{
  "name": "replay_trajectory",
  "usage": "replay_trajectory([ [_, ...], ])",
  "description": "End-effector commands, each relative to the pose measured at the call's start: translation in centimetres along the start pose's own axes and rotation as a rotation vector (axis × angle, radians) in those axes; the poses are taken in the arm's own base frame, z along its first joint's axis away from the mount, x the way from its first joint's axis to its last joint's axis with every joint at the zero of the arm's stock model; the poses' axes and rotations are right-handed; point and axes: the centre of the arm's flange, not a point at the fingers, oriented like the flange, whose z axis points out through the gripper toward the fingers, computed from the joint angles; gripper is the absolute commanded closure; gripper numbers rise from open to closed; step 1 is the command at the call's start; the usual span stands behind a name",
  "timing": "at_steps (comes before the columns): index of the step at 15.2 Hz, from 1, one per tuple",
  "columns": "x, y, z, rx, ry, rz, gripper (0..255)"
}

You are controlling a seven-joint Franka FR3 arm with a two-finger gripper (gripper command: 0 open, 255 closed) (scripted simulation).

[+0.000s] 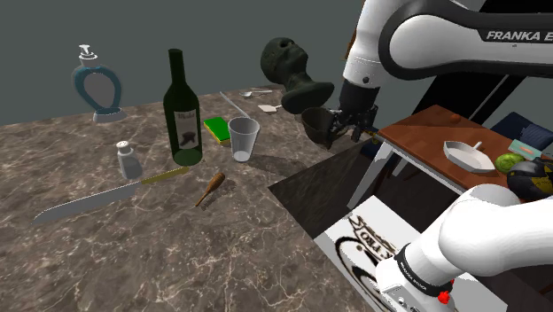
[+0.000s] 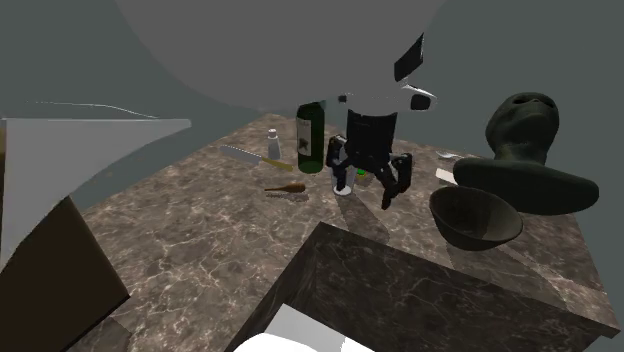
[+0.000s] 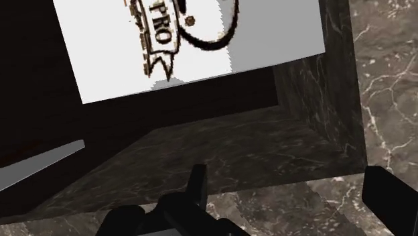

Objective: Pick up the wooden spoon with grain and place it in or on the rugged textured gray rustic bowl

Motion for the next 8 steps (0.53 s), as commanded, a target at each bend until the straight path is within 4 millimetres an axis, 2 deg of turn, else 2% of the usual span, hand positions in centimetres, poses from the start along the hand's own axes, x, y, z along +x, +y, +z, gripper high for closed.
replay_trajectory([
  [1,0.2,-2.8,0.9,0.004,-0.005,0.056,0],
  [8,2.0,-11.1,4.0,0.014,-0.021,0.237,0],
])
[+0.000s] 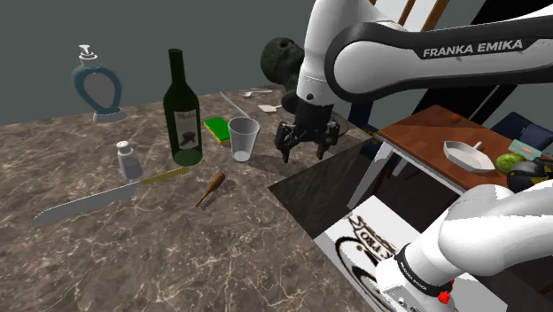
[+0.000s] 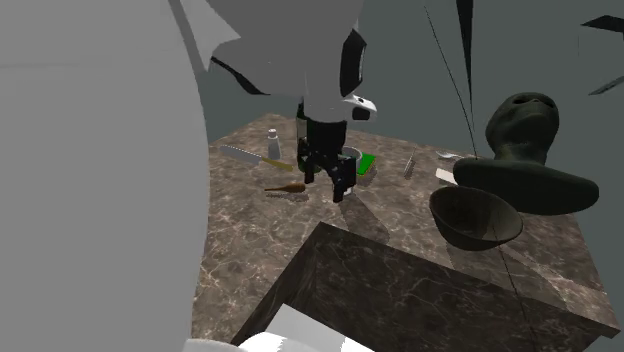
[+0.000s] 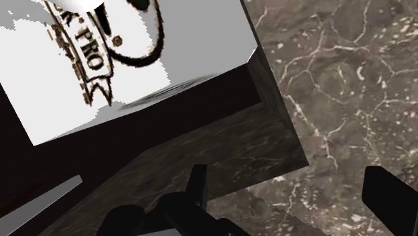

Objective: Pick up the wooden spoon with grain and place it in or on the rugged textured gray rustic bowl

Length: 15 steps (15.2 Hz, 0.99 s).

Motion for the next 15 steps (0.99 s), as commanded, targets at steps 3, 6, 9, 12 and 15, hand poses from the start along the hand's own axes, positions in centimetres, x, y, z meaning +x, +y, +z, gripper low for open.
replay_trajectory([
  [3,0.5,-4.8,1.9,0.007,-0.010,0.109,0],
  [6,1.3,-8.4,3.2,0.011,-0.016,0.186,0],
  [9,2.4,-11.9,4.5,0.015,-0.023,0.263,0],
  [12,3.7,-15.3,5.9,0.019,-0.030,0.341,0],
  [15,5.3,-18.7,7.2,0.023,-0.037,0.418,0],
])
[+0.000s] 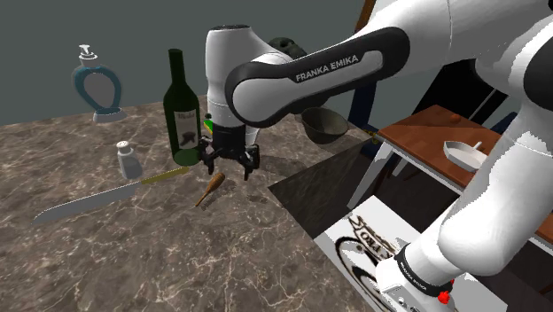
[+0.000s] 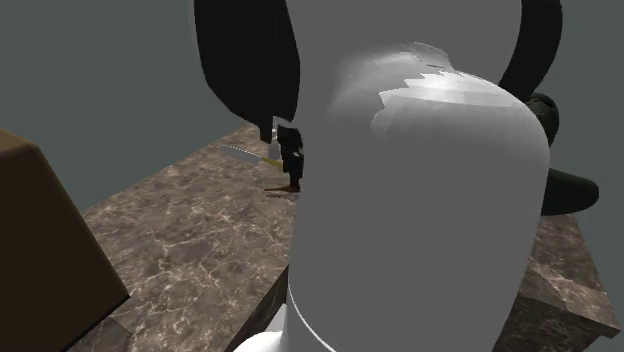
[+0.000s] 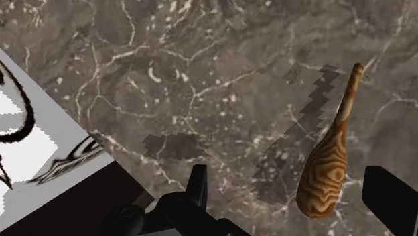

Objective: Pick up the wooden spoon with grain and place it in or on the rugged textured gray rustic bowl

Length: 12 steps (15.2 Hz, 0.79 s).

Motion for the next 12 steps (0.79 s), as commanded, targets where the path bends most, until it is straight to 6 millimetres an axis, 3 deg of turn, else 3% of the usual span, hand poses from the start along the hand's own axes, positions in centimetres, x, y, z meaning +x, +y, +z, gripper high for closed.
replay_trajectory([
  [1,0.4,-2.4,0.8,0.003,-0.004,0.057,0],
  [3,0.8,-4.6,1.7,0.006,-0.008,0.105,0],
  [12,0.7,-4.7,5.7,0.006,-0.008,0.105,0],
])
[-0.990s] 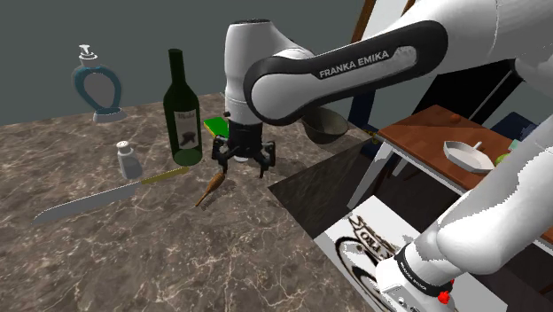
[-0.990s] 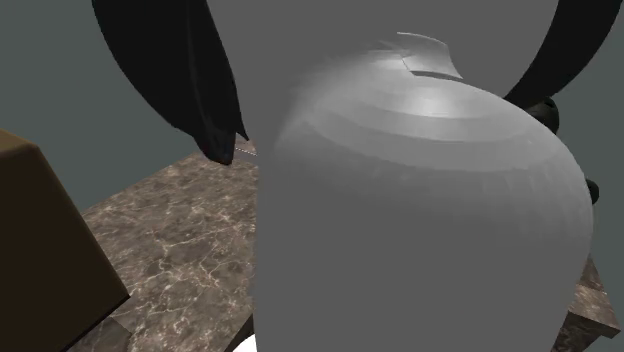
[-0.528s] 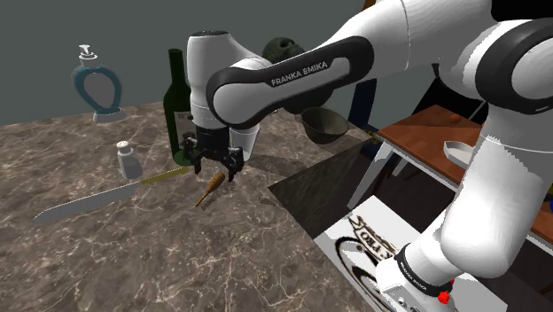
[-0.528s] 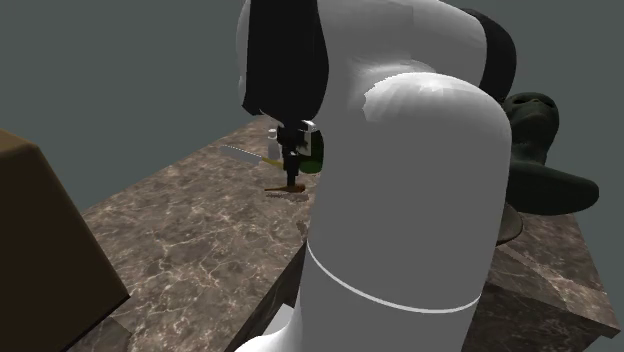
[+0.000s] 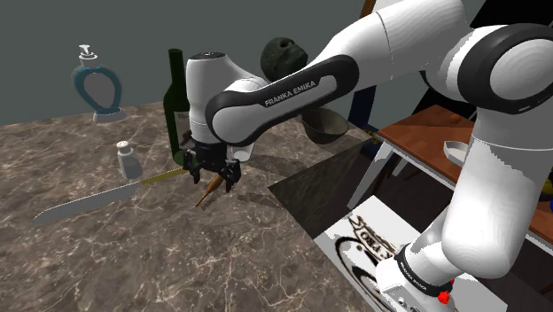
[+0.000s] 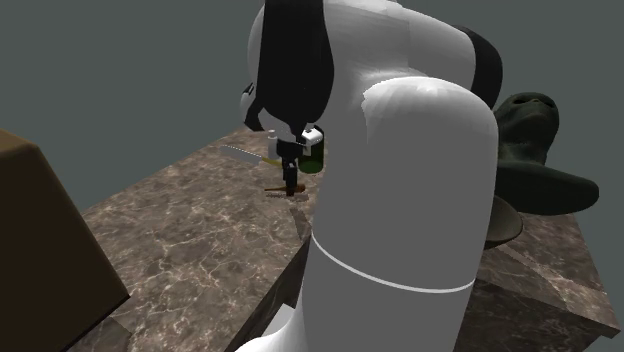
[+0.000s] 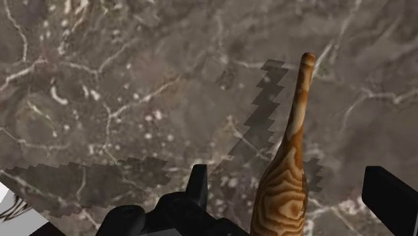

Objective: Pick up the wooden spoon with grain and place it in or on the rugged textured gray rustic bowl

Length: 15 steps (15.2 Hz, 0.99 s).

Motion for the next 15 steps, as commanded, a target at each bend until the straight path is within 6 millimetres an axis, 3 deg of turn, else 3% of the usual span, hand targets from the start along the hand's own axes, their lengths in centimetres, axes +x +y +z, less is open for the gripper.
replay_trajectory([
  [1,0.03,-0.02,0.26,0.000,0.000,0.000,0],
  [6,0.03,-0.02,0.25,0.000,0.000,0.000,0],
  [7,0.03,-0.02,0.25,0.000,0.000,0.000,255],
  [15,0.03,-0.03,0.25,0.000,0.000,0.000,255],
])
